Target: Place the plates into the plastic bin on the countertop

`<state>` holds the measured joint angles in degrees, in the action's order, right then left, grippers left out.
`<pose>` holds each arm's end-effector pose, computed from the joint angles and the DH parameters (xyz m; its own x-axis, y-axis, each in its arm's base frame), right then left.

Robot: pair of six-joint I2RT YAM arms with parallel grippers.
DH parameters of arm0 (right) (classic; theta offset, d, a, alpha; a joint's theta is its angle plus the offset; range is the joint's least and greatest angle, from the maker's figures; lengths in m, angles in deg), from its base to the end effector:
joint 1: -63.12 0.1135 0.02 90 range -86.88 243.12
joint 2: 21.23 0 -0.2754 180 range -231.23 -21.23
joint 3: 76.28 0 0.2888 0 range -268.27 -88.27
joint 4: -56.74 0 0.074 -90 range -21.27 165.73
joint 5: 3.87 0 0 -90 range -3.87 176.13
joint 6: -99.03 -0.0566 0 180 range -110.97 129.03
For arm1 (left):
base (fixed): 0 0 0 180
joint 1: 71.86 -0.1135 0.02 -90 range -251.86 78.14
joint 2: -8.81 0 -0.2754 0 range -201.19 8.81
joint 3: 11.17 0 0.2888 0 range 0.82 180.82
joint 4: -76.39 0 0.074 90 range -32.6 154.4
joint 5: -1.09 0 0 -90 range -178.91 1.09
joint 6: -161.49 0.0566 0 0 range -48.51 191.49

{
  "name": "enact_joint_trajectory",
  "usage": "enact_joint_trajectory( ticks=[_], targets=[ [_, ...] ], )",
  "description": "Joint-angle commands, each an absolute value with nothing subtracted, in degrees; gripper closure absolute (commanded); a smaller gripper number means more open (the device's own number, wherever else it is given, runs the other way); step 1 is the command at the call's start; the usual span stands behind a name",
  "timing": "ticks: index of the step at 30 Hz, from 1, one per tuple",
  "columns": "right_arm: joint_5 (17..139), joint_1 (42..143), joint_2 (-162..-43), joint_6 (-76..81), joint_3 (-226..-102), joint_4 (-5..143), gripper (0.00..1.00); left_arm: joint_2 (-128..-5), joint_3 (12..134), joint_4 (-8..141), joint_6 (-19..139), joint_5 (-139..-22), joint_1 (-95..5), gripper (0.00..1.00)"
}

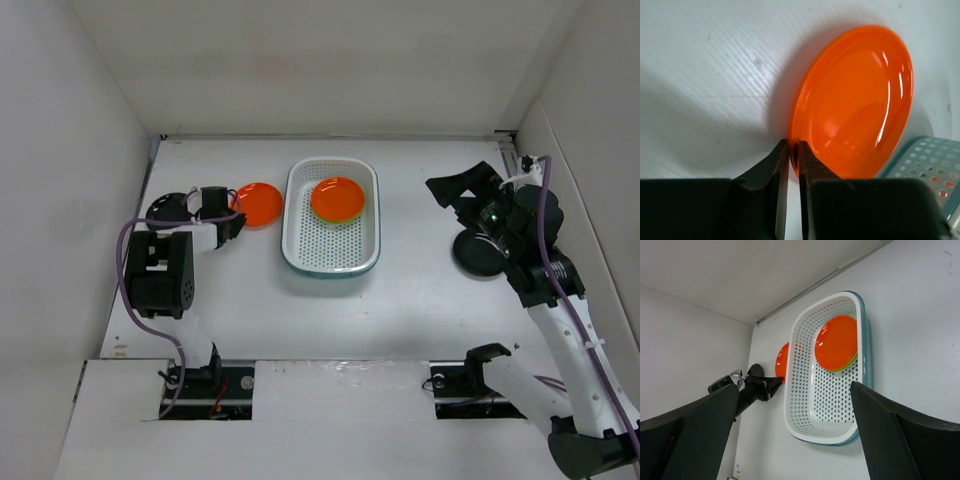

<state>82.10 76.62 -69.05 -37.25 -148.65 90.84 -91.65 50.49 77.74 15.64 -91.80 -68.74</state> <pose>0.2192 0.0567 0.4159 -0.3285 0.6626 -0.6731 -0.0909 0.6872 0.7208 0.3983 -0.0189 0.1240 -0.3527 -0.8085 -0.4710 -0.4944 0.5884 -0.6398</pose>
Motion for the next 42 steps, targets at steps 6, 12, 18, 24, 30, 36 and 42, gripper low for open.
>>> enact_joint_trajectory(
  ticks=[6, 12, 18, 24, 30, 36, 42],
  targets=[
    [83.41, 76.31, -67.29, -35.80, -151.38, 89.74, 0.00, -94.90, 58.38, 73.47, 17.44, -89.53, -70.28, 1.00],
    [83.41, 76.31, -66.76, -35.80, -151.91, 90.97, 0.00, -88.76, 68.58, 64.14, 14.54, -98.74, -70.28, 1.00],
    [84.46, 76.31, -65.53, -35.27, -151.91, 91.49, 0.00, -80.84, 73.68, 62.37, 19.27, -99.82, -67.91, 1.00],
    [89.64, 76.31, -66.67, -34.74, -150.77, 90.79, 0.00, -78.47, 71.85, 66.50, 23.85, -85.40, -60.36, 1.00],
    [91.16, 71.75, -70.36, -34.74, -149.37, 93.51, 0.00, -81.71, 71.22, 67.56, 25.00, -84.86, -49.10, 1.00],
    [86.23, 67.88, -68.26, -35.27, -145.59, 91.14, 0.00, -88.99, 72.54, 69.50, 24.47, -83.46, -47.78, 1.00],
    [87.00, 67.26, -67.11, -35.27, -145.05, 91.67, 0.00, -95.24, 77.45, 68.62, 24.47, -83.99, -47.78, 1.00]
  ],
)
